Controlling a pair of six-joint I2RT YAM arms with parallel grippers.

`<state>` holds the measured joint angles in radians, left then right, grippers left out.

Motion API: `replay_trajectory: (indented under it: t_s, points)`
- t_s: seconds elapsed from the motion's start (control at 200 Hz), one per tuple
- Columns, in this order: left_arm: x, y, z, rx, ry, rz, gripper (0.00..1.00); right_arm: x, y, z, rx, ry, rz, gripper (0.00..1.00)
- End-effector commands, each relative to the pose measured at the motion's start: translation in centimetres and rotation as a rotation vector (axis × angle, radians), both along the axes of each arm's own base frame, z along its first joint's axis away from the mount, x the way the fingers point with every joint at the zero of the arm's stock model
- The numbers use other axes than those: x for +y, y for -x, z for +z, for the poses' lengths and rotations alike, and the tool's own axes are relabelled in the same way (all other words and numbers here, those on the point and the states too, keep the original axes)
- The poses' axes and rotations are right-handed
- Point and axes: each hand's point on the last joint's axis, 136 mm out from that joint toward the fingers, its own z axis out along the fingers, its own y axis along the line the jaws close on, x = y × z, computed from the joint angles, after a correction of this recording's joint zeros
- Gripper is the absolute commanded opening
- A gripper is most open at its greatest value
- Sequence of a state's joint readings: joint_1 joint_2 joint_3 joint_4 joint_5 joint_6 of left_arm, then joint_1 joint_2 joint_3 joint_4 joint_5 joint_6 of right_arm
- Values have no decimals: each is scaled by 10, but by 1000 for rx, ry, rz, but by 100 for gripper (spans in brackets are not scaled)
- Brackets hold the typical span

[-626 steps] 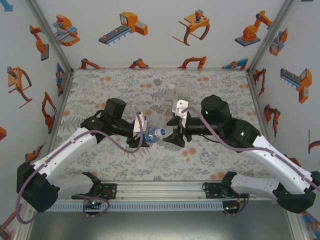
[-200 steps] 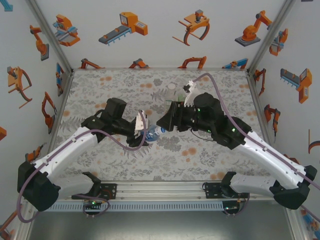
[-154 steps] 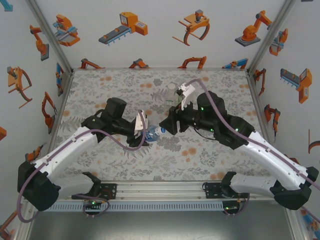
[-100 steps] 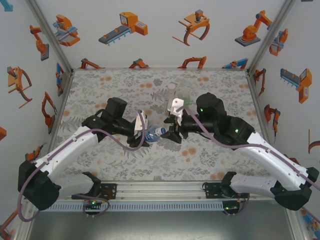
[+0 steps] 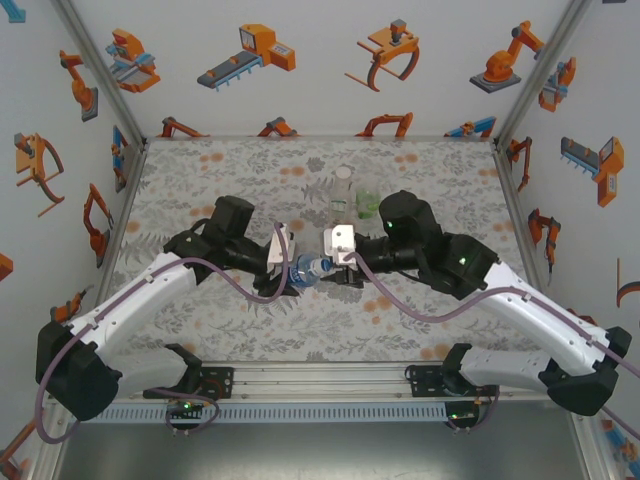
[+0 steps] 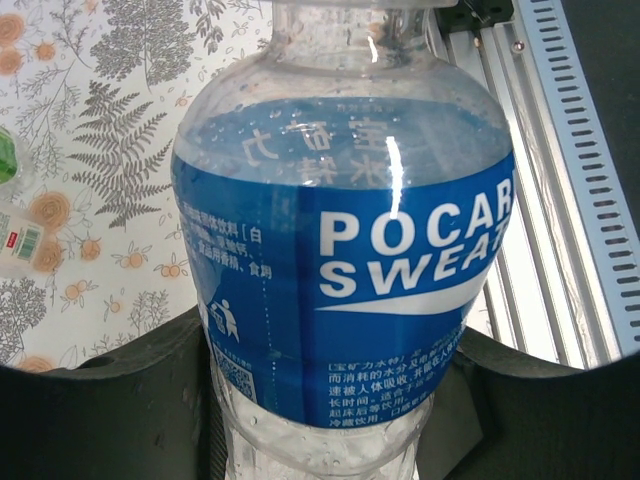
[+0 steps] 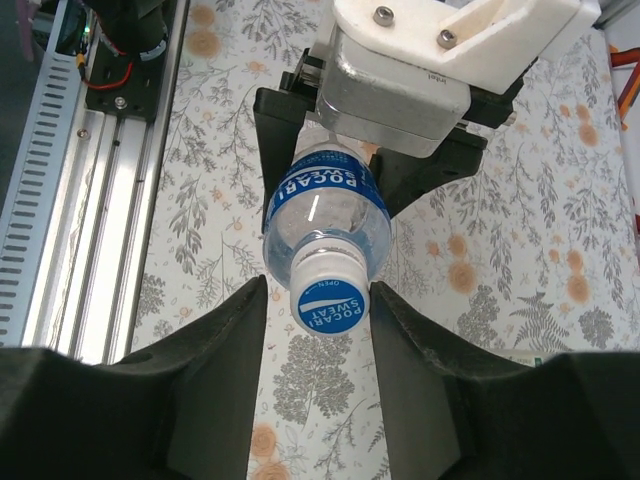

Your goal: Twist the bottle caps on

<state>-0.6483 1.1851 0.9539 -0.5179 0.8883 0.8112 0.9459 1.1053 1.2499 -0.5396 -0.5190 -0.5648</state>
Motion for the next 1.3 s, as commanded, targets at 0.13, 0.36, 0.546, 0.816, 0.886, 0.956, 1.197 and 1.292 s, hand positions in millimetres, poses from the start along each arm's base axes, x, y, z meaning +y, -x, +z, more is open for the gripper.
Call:
replay_trajectory:
  t_s: [0.13, 0.36, 0.546, 0.816, 0.886, 0.956, 1.197, 1.292]
  points:
    - [-1, 9, 19, -34, 52, -50, 0, 2, 2, -5, -6, 21, 19, 29]
    - [0, 9, 20, -37, 53, -51, 0, 8, -28, -3, 282, -36, -271, 8]
    - [-1, 7, 19, -41, 45, -42, 0, -3, -61, -11, 752, -142, -693, 0]
    - [-1, 3, 20, -51, 45, -22, 0, -16, -77, -42, 1368, -376, -1064, 1]
    - [0, 3, 20, -54, 43, -18, 0, -9, -77, -43, 1408, -386, -1041, 3]
    - [0, 2, 19, -57, 41, -15, 0, -8, -78, -44, 1392, -357, -1050, 12]
    - [0, 2, 19, -54, 40, -10, 0, -18, -83, -21, 1153, -333, -1016, 33]
    - [0, 2, 19, -56, 40, -11, 0, -25, -84, -1, 1002, -345, -968, 44]
